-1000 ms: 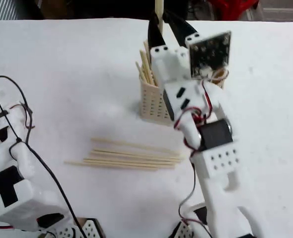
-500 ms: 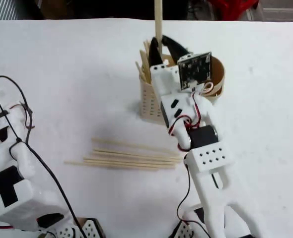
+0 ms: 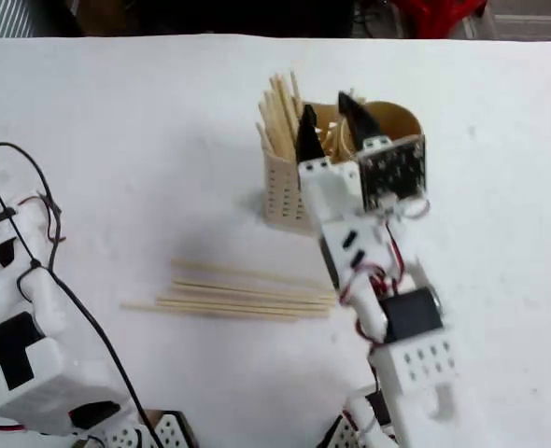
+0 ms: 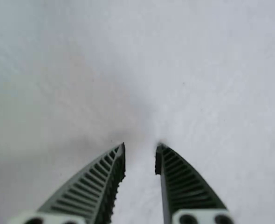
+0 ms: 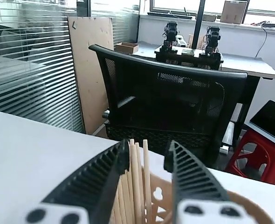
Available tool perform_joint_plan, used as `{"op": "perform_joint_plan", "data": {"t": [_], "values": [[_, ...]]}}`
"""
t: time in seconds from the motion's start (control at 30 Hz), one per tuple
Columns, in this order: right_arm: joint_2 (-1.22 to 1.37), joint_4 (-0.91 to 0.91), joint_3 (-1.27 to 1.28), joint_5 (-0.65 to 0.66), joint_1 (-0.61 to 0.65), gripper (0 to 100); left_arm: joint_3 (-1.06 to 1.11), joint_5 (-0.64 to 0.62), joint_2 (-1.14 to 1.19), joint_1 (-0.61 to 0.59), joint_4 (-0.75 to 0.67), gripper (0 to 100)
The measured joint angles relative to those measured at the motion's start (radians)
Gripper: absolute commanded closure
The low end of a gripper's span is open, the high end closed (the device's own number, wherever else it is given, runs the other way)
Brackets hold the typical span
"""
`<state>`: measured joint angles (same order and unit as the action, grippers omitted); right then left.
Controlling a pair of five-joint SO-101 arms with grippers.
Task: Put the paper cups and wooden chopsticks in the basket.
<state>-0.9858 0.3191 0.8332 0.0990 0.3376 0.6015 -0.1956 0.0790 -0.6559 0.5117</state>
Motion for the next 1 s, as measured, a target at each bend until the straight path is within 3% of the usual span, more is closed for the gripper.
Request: {"op": "perform_joint_plan", "data": {"t": [0.07,0.2,0.33,0.43,0.7,1.0], "values": [[-0.083,0.104,0.0,0.021,0.002,90.7,0.0,0.0,0.0,0.0,0.0,88],[-0.178,0.387,-0.034,0.226,0.077,90.7,0.0,0.0,0.0,0.0,0.0,88],[-0.149,0.652,-0.091,0.35,0.204,90.7,0.0,0.0,0.0,0.0,0.0,88],[-0.041,0.729,-0.101,0.39,0.253,90.7,0.0,0.0,0.003,0.0,0.0,88],[0.463,0.661,-0.101,0.531,0.427,90.6,0.0,0.0,0.005,0.0,0.0,88],[0.876,0.436,-0.101,0.841,0.437,90.6,0.0,0.0,0.005,0.0,0.0,88]]}}
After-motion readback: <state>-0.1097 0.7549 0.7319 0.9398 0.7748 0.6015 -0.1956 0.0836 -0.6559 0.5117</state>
